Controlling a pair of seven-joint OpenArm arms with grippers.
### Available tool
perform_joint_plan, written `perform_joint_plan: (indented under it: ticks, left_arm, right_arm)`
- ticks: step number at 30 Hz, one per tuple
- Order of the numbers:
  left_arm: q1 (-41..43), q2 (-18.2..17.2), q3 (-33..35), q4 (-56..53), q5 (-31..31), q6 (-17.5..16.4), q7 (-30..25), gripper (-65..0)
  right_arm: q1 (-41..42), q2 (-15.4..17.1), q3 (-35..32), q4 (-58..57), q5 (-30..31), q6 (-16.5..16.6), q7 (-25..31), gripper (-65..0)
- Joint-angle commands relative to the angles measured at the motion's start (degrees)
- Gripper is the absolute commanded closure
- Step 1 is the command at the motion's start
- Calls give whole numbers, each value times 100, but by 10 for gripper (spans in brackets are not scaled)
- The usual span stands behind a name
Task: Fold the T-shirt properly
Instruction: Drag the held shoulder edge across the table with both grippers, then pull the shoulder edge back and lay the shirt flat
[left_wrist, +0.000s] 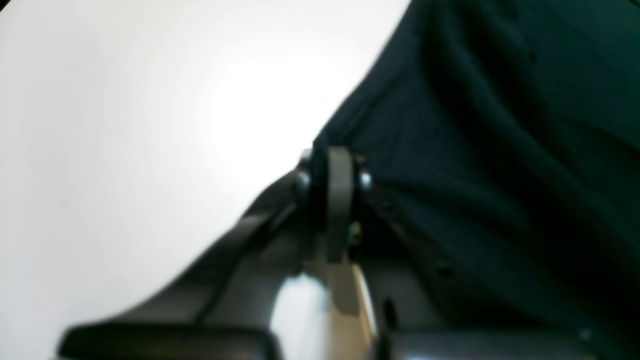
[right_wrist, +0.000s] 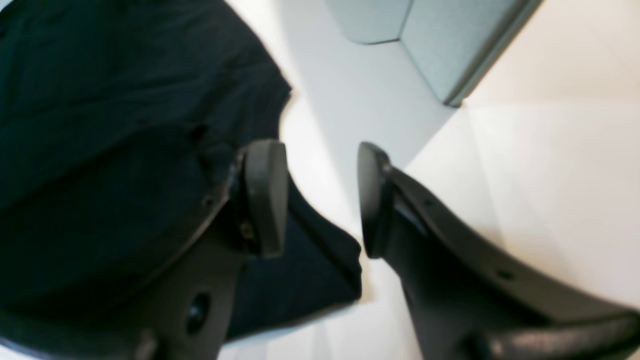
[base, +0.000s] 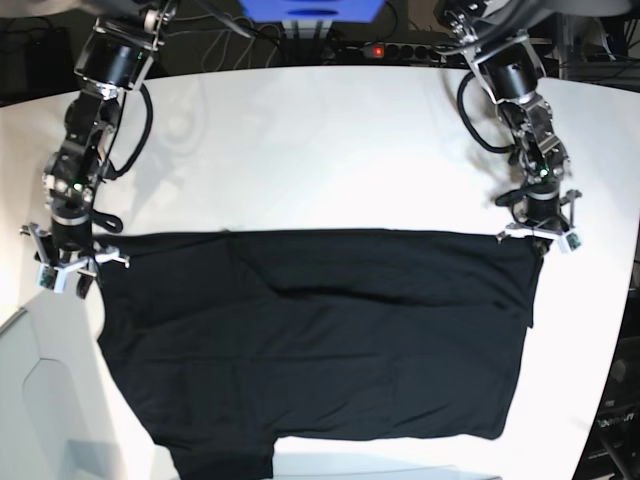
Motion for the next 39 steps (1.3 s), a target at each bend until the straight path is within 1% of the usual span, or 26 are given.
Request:
perform_joint_plan:
  ticks: [1,2,6,9,12,14,17,19,25,31,33,34,35,38,39]
  left_arm:
    - [38,-55,-12,134,8,-8,11,-3]
    - [90,-55,-12,213,-19,-8,11,-22]
    - [468,-11,-12,644,-493,19,11,0]
    - [776,-19,-12,908,-924,27,11,0]
    - [952,-46,-12,926,-1135,27,11,0]
    - [969,-55,-12,890,-1162,10,11,0]
    - [1040,-37,-12,882,-1153,10,11,0]
    - [1066,-37,-12,890,-1153,10,11,0]
    - [1066,-55,-12,864,-1118,10,11,0]
    - [1066,-72,-12,864,-1118,10,11,0]
    - [1066,-72,-12,864,-1109,10,11,0]
    - [1066,-72,-12,864,-1109,10,11,0]
    - [1066,-72,-12,864,-1109,10,11,0]
    - [1066,-72,-12,864,-1109,10,11,0]
    - [1084,-63,-12,864,-1109,10,11,0]
  right_arm:
    - [80,62,113,-26,19,30,133,-252]
    - [98,79,193,-122,19,30,133,-255]
    - [124,264,254,-571,19,30,142,-279]
    - [133,273,237,-808,19,30,151,-302]
    - [212,317,228,-940,19,30,151,-325]
    - [230,352,219,-1098,19,30,151,-331]
    - [476,361,219,-1415,28,30,151,-333]
    - [520,431,219,-1511,28,38,116,-333]
    - [476,396,219,-1529,28,38,98,-331]
    - [379,352,219,-2056,28,38,151,-324]
    - [361,352,219,-2153,28,38,151,-288]
    - [353,352,219,-2171,28,38,124,-251]
    - [300,352,219,-2179,28,38,98,-208]
    - [115,387,210,-2171,28,38,98,-19]
    - [63,396,210,-2171,28,38,98,0]
